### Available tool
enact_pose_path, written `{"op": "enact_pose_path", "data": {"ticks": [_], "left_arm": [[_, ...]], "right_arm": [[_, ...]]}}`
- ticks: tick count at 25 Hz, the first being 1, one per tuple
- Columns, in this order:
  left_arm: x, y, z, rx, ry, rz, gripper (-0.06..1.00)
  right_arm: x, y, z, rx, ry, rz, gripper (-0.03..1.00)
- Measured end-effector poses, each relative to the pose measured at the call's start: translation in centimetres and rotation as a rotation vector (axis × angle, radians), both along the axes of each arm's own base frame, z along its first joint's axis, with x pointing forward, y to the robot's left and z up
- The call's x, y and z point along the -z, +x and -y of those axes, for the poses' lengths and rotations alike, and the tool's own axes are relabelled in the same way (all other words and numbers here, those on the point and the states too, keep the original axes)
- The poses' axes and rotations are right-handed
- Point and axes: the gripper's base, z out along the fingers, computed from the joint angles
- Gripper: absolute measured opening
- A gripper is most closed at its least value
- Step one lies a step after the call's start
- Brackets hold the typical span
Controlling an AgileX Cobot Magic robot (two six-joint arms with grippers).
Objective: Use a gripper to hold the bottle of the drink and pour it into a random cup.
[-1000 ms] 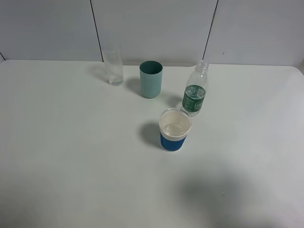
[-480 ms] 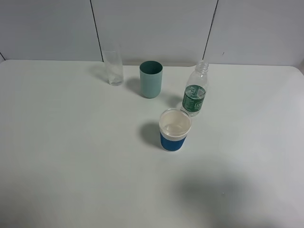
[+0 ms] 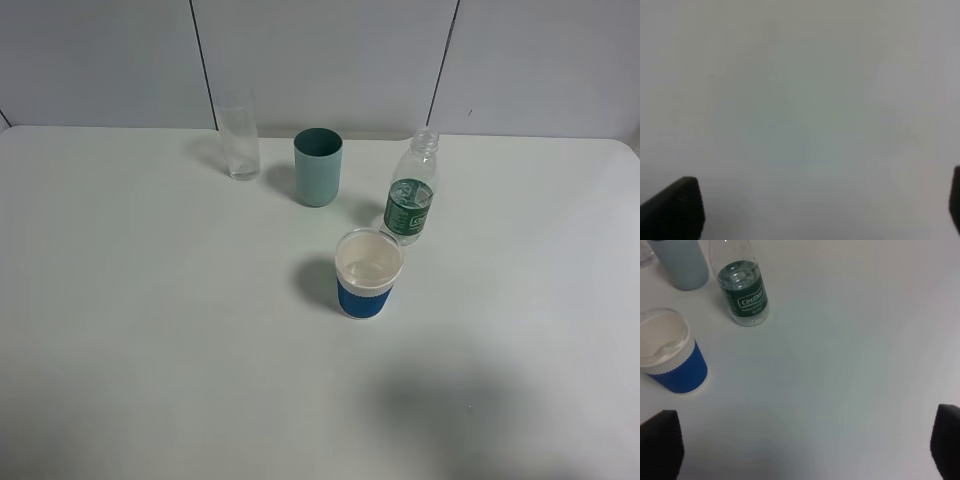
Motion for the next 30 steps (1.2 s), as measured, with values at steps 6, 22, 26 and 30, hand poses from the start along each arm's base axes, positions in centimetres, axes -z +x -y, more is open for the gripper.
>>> {"op": "enact_pose_path", "data": {"ticks": [6, 22, 26, 30], "left_arm": [[0.0, 0.0, 0.0, 0.0, 0.0, 0.0, 0.99], [0.0, 0.0, 0.0, 0.0, 0.0, 0.0, 0.99], [0.0, 0.0, 0.0, 0.0, 0.0, 0.0, 0.99], [0.0, 0.0, 0.0, 0.0, 0.0, 0.0, 0.99]], "right_arm": [[0.0, 0.0, 0.0, 0.0, 0.0, 0.0, 0.99], [0.0, 0.0, 0.0, 0.0, 0.0, 0.0, 0.99], [0.0, 0.0, 0.0, 0.0, 0.0, 0.0, 0.99], [0.0, 0.0, 0.0, 0.0, 0.0, 0.0, 0.99]]}}
